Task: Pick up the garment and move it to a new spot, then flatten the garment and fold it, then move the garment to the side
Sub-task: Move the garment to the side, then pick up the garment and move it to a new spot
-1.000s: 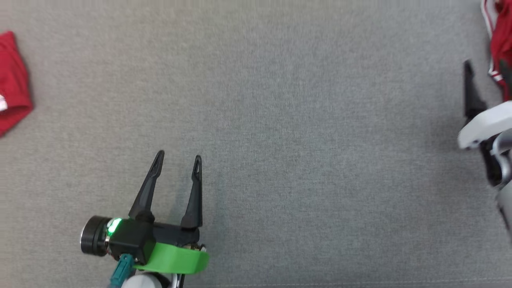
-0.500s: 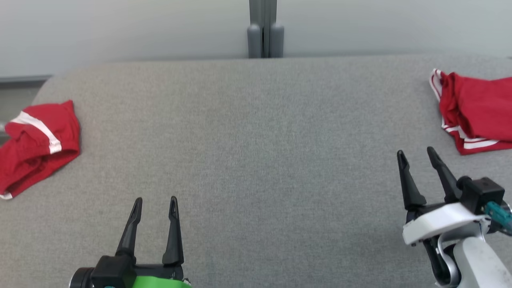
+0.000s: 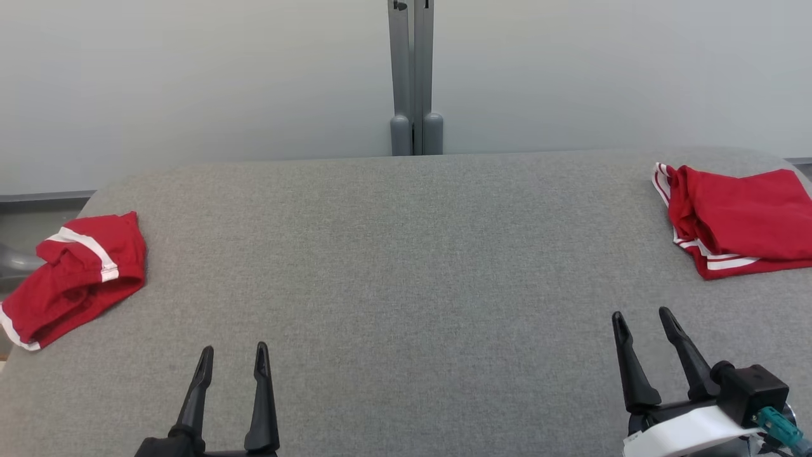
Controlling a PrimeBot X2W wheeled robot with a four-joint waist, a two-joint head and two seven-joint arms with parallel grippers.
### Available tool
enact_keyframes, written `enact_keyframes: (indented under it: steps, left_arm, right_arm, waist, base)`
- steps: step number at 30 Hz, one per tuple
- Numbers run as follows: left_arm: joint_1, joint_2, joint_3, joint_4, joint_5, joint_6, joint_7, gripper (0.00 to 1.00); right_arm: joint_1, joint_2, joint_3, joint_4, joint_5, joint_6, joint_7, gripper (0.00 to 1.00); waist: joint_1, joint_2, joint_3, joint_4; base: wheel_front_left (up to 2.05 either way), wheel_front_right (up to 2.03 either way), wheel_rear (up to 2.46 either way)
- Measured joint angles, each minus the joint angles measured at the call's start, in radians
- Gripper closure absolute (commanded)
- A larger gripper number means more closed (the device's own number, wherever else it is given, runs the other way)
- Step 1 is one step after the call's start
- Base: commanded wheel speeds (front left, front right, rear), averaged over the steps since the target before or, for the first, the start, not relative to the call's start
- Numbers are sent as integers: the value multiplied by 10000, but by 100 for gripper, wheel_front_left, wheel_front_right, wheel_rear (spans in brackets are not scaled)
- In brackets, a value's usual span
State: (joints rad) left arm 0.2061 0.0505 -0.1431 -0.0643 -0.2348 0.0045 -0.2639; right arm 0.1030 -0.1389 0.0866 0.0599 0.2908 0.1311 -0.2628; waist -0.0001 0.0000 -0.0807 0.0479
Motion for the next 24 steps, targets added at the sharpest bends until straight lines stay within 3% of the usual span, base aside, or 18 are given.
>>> enact_keyframes:
  steps: [24]
  left_arm:
    - [91,0,-207,472,263,-42,0,0]
  right_arm:
    - [360,134,69,134,36,0,0,0]
  waist:
    - [0,0,-241,160]
  base:
    - [0,0,0]
